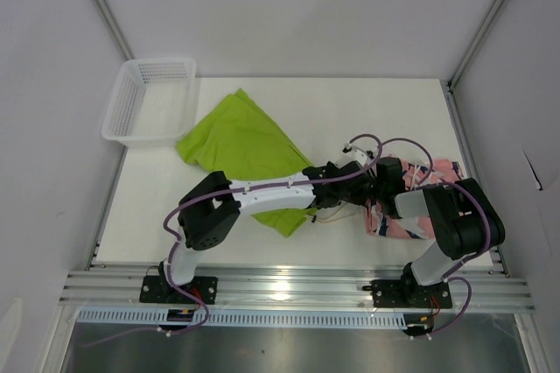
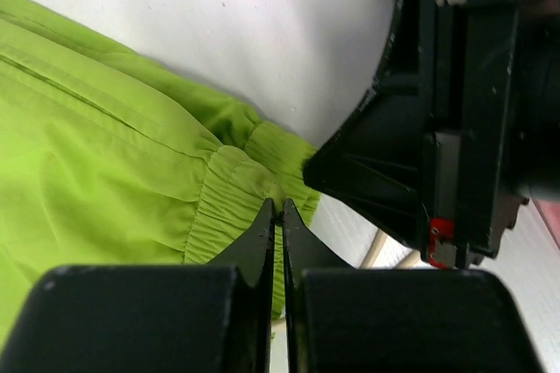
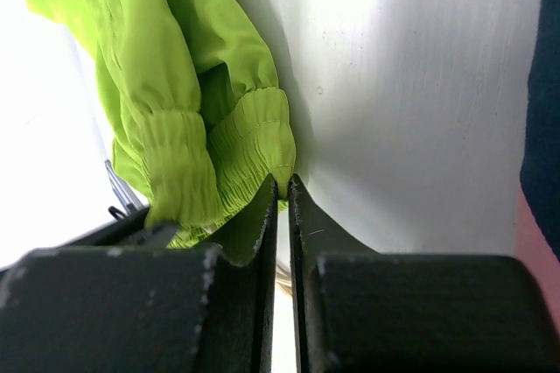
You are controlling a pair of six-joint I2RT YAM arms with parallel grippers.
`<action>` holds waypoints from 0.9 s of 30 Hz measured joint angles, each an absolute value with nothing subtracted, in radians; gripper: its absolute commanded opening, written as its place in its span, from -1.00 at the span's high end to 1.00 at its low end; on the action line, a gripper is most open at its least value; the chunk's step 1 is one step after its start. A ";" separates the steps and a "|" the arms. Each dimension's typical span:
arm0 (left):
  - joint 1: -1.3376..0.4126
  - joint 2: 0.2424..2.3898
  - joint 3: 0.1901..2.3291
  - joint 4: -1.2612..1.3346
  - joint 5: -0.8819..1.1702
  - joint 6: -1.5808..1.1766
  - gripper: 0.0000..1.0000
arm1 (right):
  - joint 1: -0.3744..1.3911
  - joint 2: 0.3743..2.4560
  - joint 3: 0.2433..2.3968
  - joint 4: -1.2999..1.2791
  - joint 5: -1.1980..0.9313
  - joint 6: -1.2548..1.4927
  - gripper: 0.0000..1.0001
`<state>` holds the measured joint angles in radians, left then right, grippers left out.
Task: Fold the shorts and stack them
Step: Fold the shorts
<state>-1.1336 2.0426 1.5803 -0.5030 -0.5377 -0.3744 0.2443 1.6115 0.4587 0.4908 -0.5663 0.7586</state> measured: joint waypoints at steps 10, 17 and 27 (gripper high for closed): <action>-1.153 2.040 1.547 -0.531 -0.519 -0.398 1.00 | 0.247 1.612 0.488 0.484 -0.567 0.758 0.76; -1.146 2.040 1.548 -0.538 -0.516 -0.401 0.63 | 0.251 1.611 0.501 0.480 -0.558 0.747 0.24; -1.038 2.005 1.632 -0.547 -0.458 -0.374 -0.40 | 0.242 1.578 0.496 0.470 -0.532 0.746 -0.41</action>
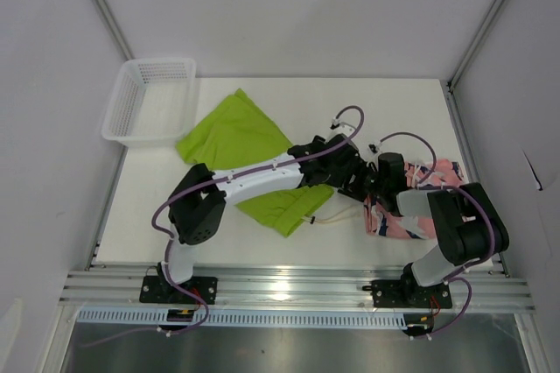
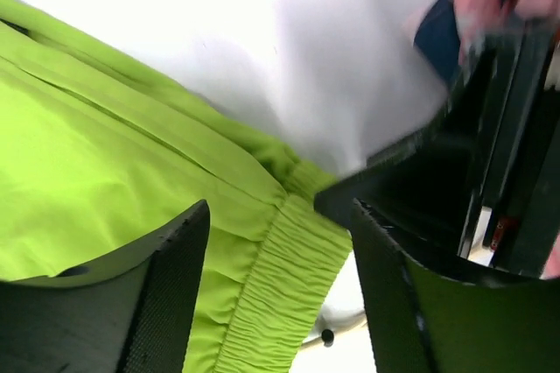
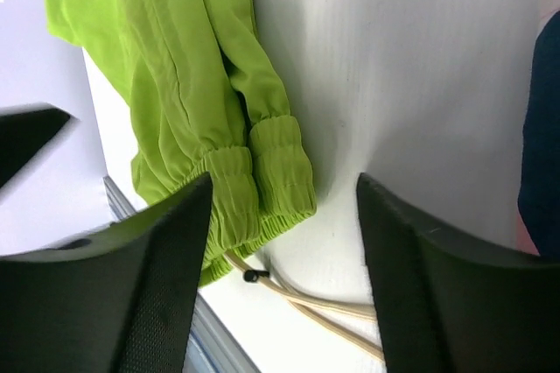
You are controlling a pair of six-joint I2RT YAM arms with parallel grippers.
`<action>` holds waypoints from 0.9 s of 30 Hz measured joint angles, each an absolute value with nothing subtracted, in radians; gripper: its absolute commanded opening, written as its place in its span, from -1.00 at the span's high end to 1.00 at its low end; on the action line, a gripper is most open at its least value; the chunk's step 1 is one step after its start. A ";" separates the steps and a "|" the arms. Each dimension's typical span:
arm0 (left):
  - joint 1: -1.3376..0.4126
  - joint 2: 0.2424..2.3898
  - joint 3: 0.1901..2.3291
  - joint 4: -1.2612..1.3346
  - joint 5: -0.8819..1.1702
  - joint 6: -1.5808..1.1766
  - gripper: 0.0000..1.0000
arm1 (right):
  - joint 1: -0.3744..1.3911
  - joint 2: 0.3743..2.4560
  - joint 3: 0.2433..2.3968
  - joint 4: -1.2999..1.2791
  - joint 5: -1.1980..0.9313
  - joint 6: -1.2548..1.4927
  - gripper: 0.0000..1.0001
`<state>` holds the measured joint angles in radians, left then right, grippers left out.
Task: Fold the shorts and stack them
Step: Fold the shorts
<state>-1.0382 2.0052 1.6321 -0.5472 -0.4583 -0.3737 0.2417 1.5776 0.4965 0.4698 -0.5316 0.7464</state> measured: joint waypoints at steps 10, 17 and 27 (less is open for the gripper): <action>-1.012 1.890 1.626 -0.543 -0.406 -0.375 -0.41 | 0.228 1.494 0.461 0.465 -0.522 0.757 -0.97; -0.950 1.746 1.431 -0.513 -0.361 -0.385 -0.41 | 0.244 1.404 0.454 0.445 -0.531 0.755 -0.99; -0.828 1.599 1.148 -0.464 -0.313 -0.404 -0.35 | 0.307 1.462 0.445 0.461 -0.528 0.760 -0.99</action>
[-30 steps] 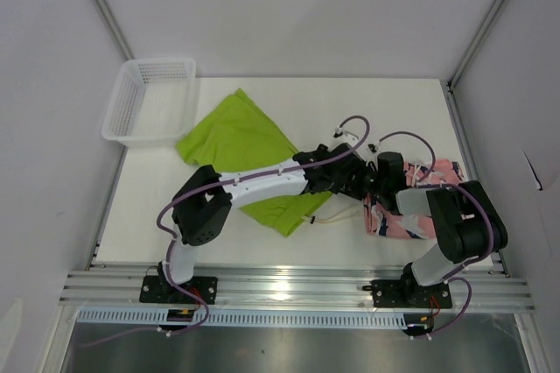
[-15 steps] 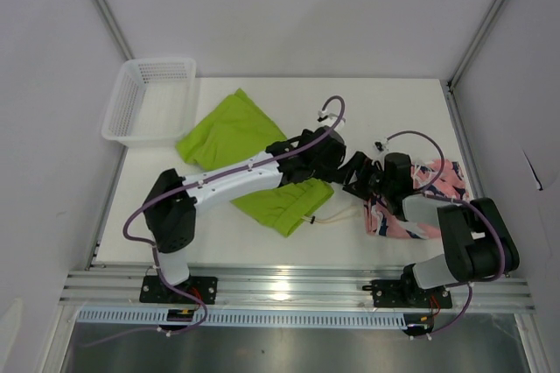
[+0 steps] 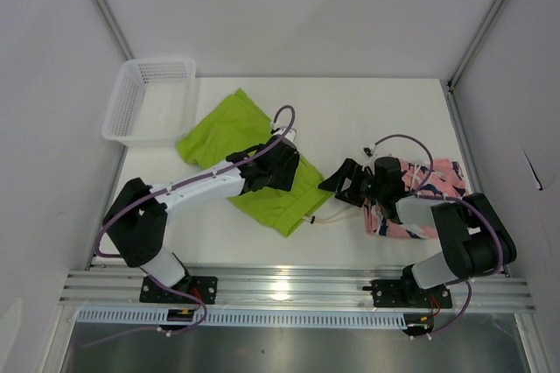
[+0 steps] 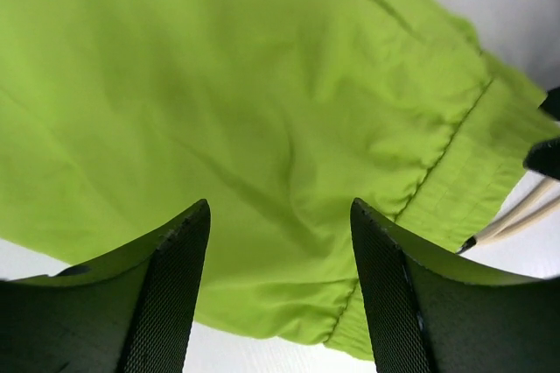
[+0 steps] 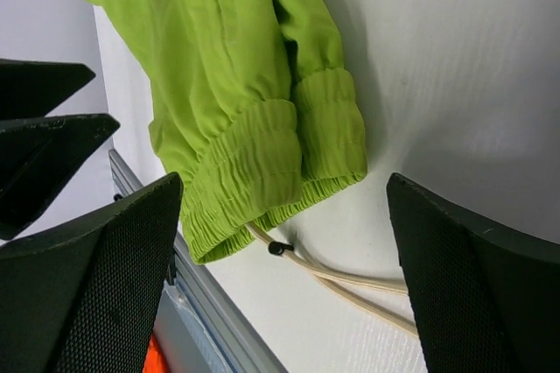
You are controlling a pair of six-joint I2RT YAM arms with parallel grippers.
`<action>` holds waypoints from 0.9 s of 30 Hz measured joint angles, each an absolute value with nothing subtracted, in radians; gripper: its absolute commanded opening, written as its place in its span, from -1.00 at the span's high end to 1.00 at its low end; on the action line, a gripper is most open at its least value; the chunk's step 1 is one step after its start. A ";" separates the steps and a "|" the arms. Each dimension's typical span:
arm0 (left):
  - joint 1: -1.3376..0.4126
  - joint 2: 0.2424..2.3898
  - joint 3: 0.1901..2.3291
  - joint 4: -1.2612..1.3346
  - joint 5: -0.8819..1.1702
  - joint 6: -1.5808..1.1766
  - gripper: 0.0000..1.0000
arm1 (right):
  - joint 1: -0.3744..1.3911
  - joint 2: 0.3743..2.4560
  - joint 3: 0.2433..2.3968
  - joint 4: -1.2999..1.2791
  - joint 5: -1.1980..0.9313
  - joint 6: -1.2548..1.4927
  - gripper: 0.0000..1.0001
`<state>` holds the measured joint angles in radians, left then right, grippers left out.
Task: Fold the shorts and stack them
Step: Fold the shorts
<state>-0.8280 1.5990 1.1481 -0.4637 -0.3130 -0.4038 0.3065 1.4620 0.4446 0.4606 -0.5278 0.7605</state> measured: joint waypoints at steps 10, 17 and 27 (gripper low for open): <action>-0.828 1.552 0.933 -0.352 -0.247 -0.442 -0.28 | 0.337 1.638 0.404 0.771 -0.586 0.860 -0.99; -0.828 1.587 0.875 -0.267 -0.223 -0.471 -0.24 | 0.379 1.685 0.366 0.924 -0.583 0.909 -0.96; -0.841 1.623 0.822 -0.144 -0.218 -0.511 -0.21 | 0.525 1.661 0.347 0.932 -0.451 0.936 -0.88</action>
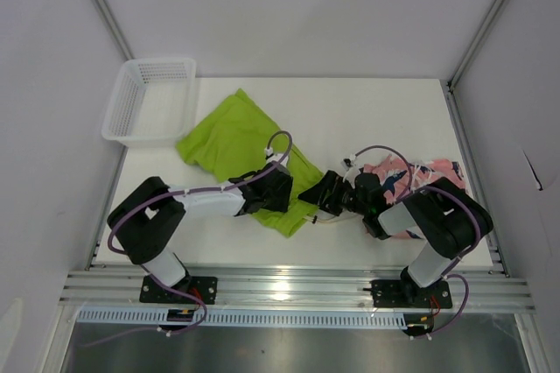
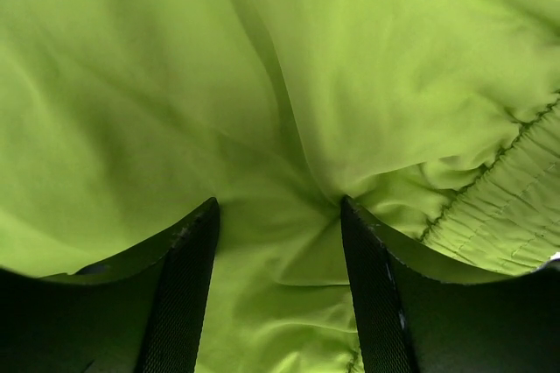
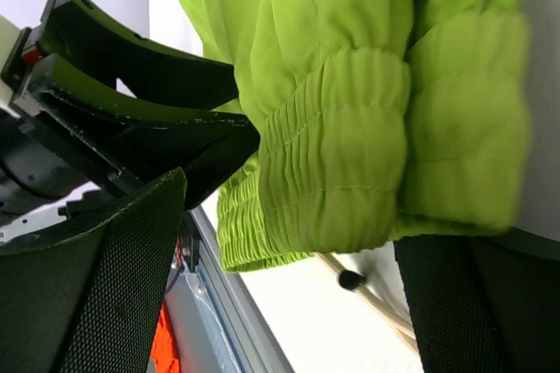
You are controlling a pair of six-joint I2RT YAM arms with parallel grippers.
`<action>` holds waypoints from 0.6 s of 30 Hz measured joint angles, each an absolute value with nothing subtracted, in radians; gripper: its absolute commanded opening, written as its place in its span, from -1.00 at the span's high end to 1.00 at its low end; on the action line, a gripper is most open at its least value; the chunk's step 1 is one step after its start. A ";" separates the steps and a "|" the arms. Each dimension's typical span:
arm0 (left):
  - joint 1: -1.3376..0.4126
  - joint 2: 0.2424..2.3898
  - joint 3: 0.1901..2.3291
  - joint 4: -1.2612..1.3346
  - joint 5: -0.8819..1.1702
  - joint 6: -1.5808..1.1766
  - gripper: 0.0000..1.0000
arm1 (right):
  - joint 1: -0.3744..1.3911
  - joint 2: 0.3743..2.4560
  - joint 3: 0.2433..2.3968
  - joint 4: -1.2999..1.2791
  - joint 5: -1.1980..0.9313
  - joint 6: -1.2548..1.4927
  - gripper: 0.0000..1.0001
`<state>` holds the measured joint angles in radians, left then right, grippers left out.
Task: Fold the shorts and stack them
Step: Fold the shorts
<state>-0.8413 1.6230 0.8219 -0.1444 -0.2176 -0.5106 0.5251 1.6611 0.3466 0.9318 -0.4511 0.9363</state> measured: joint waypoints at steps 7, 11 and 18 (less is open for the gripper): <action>-0.902 1.625 0.809 -0.105 -0.267 -0.596 -0.21 | 0.594 1.677 0.315 0.999 -0.345 1.016 -0.64; -0.945 1.625 0.809 -0.111 -0.302 -0.661 -0.22 | 0.623 1.676 0.300 1.011 -0.281 1.052 -0.44; -0.979 1.581 0.781 -0.123 -0.311 -0.752 -0.27 | 0.636 1.608 0.300 0.826 -0.204 1.057 0.40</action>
<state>-0.9791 1.5806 0.7811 -0.1234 -0.3107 -0.7521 0.6357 1.6085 0.3004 0.8265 -0.2039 1.0569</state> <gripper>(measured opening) 0.623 0.401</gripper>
